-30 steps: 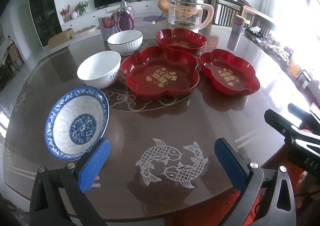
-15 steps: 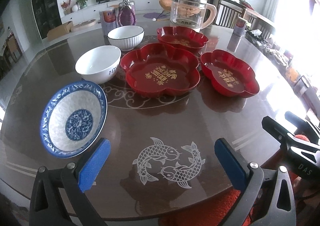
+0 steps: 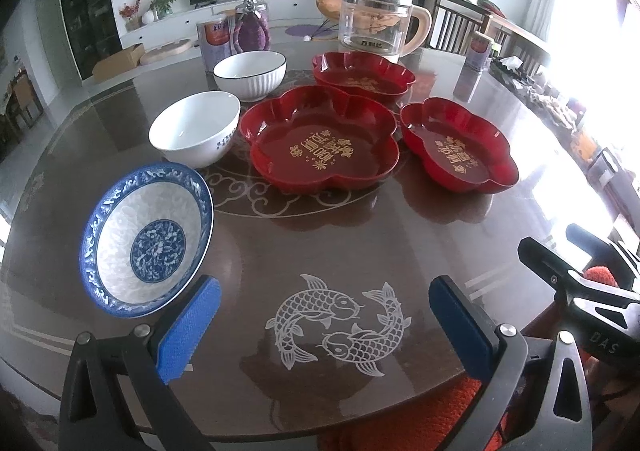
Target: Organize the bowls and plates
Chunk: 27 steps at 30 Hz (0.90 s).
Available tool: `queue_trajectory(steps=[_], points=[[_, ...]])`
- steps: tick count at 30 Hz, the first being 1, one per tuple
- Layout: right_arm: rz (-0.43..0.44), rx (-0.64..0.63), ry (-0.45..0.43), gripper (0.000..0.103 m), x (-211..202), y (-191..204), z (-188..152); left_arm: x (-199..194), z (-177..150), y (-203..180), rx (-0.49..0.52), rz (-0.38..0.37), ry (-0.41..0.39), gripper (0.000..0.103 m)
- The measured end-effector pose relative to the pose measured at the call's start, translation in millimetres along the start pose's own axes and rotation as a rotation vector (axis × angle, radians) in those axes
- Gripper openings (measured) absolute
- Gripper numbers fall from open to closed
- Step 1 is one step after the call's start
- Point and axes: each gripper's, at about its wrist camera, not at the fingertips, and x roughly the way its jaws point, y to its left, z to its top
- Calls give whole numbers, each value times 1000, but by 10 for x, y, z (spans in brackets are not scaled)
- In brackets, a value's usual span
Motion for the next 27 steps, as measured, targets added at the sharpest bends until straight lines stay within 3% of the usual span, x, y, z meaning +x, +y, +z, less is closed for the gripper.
queue_trajectory(steps=[12,16,20,23,27], points=[[1,-1,0,93,-2,8,-2,-15,28,16,-3,-2,-4,103],[3,-12,3,93,3,32,-21,-22,184,10,9,-33,-9,103],[-34,-10,-31,93,-73,-147,90,-59,687,-52,43,-112,-41,103],[-85,75,-65,93,-171,-537,268,7,1140,-168,87,-170,-58,103],[-103,191,-67,93,-215,-1009,446,454,1683,-451,164,-217,12,103]])
